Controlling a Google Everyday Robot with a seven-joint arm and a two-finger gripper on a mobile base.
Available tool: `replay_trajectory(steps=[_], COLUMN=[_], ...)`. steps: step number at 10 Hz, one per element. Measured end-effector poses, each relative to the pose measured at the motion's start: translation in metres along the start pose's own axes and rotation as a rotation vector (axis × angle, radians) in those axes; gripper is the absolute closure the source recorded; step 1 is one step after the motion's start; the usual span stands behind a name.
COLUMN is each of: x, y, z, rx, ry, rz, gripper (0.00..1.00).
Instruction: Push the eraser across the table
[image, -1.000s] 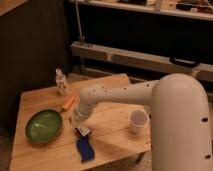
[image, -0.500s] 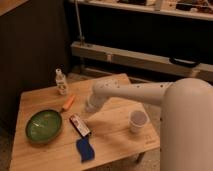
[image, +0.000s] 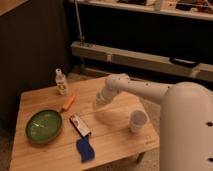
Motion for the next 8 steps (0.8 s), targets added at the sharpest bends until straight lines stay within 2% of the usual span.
replay_trajectory(steps=[2, 4, 8], x=[0.008, 0.022, 0.042], y=[0.005, 0.018, 0.049], z=[0.004, 0.010, 0.025], rx=[0.025, 0.029, 0.008], ry=[-0.012, -0.014, 0.008], rz=[-0.018, -0.051, -0.127], gripper=[0.93, 0.93, 0.93])
